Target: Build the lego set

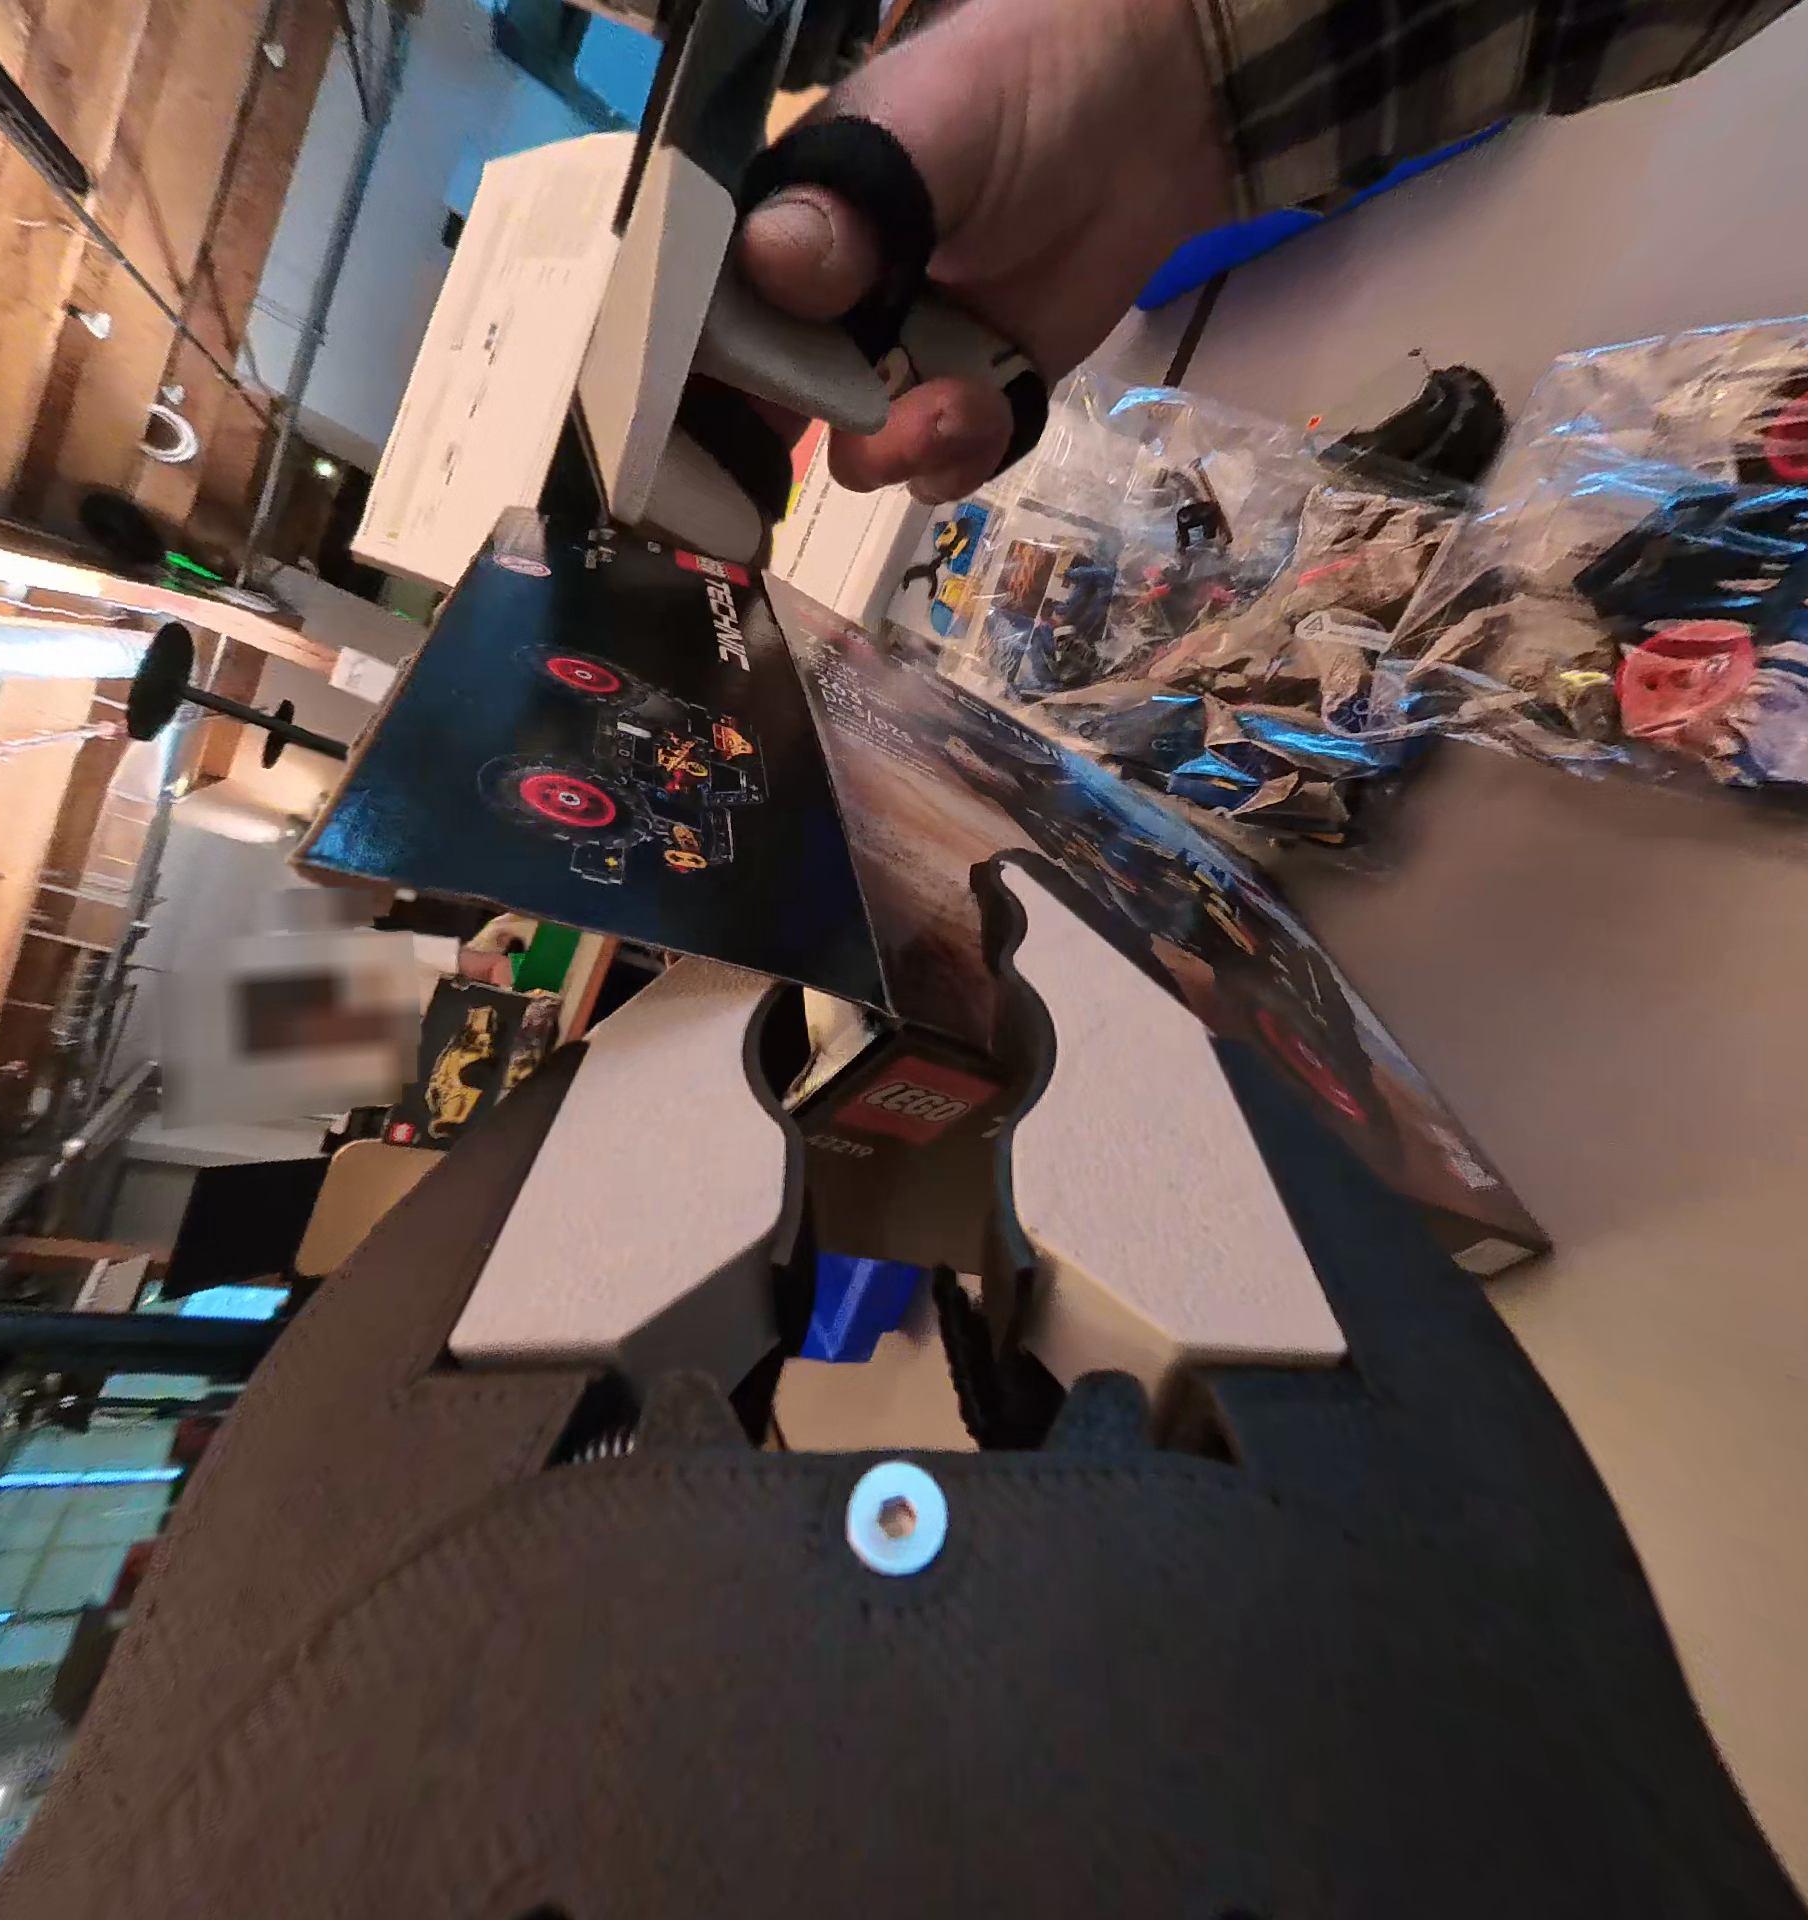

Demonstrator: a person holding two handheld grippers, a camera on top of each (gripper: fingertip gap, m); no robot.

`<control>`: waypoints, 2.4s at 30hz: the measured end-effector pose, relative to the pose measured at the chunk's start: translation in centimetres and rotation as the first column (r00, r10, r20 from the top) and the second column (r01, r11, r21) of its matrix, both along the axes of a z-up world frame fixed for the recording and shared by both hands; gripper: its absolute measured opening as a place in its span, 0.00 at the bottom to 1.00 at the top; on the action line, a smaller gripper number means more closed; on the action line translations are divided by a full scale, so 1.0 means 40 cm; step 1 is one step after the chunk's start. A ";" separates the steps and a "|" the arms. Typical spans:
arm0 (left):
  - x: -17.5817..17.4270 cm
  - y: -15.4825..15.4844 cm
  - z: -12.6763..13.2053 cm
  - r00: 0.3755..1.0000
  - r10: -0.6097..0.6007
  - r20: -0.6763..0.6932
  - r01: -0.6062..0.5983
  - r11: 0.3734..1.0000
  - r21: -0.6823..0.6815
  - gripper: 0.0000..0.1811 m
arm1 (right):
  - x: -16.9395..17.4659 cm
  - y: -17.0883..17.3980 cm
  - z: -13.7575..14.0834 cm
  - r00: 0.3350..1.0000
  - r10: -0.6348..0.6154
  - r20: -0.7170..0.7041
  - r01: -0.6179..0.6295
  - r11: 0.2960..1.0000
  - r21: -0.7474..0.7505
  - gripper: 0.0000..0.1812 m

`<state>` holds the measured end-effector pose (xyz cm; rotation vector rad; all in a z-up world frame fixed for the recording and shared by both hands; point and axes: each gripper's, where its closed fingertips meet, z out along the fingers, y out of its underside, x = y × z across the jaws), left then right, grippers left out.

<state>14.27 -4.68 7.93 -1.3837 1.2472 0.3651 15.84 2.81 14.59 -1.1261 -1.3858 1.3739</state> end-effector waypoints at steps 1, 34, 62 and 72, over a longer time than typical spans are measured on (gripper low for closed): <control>0.006 0.001 -0.001 1.000 0.010 -0.016 -0.010 1.000 0.004 0.16 | 0.002 0.003 -0.001 1.000 -0.002 0.000 0.002 1.000 0.000 0.54; 0.091 0.044 -0.017 0.968 0.009 -0.251 0.006 0.998 0.055 0.14 | 0.067 0.120 0.024 0.993 -0.104 0.052 0.100 0.991 0.084 0.60; 0.047 0.020 0.047 0.922 -0.173 0.347 0.325 0.832 -0.449 0.23 | 0.157 -0.010 -0.066 0.934 -0.243 0.263 0.000 0.736 0.677 0.05; 0.111 0.274 0.285 0.892 -0.236 0.385 0.385 0.844 -0.374 0.30 | 0.166 -0.013 -0.063 0.947 -0.184 0.263 -0.041 0.743 0.668 0.05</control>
